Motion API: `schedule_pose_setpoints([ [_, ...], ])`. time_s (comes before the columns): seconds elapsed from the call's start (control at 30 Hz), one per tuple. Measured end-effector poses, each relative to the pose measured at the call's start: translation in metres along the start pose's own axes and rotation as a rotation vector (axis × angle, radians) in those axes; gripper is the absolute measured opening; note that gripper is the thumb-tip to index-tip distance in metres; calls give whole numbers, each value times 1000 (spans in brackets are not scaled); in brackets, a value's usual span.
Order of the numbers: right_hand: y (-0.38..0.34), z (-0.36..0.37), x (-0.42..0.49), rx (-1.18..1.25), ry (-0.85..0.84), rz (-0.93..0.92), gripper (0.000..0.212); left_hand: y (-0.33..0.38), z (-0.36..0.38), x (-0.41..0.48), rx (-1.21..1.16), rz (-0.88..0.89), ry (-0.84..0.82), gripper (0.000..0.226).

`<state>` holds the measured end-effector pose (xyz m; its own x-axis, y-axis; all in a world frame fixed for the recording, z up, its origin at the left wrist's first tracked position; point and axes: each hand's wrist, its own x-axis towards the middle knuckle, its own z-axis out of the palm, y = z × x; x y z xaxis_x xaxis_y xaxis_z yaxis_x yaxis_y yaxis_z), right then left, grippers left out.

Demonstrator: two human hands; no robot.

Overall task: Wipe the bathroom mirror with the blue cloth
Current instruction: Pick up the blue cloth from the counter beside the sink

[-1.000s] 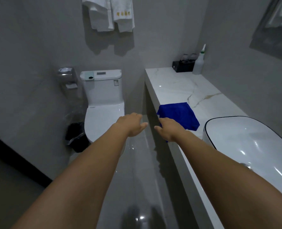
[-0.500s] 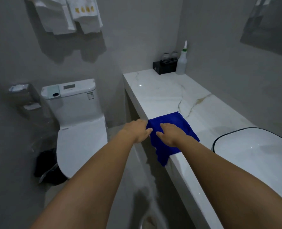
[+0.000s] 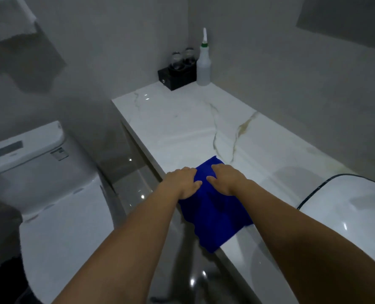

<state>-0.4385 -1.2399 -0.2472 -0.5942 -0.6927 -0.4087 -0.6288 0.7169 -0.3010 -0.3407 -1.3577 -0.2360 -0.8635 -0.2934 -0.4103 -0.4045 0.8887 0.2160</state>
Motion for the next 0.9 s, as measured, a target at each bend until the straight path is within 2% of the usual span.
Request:
schedule_pose_setpoints([
  [0.1, 14, 5, 18, 26, 3, 78, 35, -3, 0, 34, 51, 72, -39, 32],
  [0.37, 45, 34, 42, 209, -3, 442, 44, -2, 11, 120, 154, 355, -206, 23],
  [0.47, 50, 46, 42, 244, 7, 553, 45, -1, 15, 143, 209, 466, -227, 32],
  [0.63, 45, 67, 38, 306, 15, 675, 56, 4, 27, 163, 273, 598, -311, 60],
  [0.8, 43, 80, 37, 339, 138, 799, 56, 6, 34, 167, 319, 655, -306, 61],
  [0.9, 47, 82, 39, 376, 206, 923, 45, 9, 37, 172, 316, 679, -279, 61],
])
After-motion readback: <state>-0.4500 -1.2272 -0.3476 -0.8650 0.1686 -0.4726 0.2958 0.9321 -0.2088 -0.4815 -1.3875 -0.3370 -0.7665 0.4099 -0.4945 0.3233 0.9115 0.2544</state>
